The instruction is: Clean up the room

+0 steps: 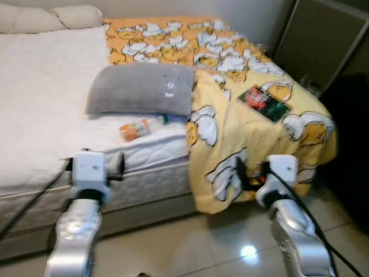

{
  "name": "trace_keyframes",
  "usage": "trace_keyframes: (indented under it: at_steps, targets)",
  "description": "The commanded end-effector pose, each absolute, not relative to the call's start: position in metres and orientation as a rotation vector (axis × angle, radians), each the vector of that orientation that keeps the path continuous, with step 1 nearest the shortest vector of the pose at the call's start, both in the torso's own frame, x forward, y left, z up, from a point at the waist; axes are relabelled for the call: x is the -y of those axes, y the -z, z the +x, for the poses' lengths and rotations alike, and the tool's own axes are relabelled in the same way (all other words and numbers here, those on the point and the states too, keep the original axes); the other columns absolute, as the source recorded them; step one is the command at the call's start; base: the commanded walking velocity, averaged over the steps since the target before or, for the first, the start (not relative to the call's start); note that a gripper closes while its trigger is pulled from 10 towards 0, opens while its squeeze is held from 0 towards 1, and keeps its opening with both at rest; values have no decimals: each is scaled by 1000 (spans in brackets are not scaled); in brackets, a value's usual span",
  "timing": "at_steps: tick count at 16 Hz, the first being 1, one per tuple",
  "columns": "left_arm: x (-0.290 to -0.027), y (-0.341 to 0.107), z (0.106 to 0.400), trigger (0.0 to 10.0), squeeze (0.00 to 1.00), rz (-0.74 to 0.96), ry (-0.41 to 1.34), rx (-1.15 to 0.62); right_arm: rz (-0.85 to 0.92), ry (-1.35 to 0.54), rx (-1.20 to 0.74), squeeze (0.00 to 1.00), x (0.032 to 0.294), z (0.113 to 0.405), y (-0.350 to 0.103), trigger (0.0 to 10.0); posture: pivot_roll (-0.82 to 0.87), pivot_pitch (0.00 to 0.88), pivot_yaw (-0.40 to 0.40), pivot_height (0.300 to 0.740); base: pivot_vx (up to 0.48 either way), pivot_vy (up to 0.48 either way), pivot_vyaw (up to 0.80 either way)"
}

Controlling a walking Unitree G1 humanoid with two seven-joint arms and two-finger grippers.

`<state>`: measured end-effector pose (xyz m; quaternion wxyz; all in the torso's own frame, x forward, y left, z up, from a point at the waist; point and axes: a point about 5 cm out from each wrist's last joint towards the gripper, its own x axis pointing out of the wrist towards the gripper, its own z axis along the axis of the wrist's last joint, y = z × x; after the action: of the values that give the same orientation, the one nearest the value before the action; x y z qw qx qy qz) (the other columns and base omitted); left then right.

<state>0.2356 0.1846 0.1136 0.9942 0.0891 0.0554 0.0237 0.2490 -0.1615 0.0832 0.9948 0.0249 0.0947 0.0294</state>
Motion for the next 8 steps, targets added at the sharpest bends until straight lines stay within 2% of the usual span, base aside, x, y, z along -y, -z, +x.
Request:
trace_keyframes:
  at_steps: [1, 4, 8]
  targets:
    - [-188, -116, 237, 10000, 0, 194, -60, -102, 53, -70, -173, 0, 160, 252, -87, 10000, -50, 0, -19, 740, 0, 311, 0]
    - [-189, -116, 239, 10000, 0, 187, -65, -101, 57, -69, -169, 0, 159, 253, -88, 10000, -55, 0, -17, 740, 0, 315, 0]
    - [-185, -119, 244, 10000, 0, 169, -44, -78, 13, -96, -119, 0, 158, 258, -95, 10000, -52, 0, -23, 740, 0, 0, 0]
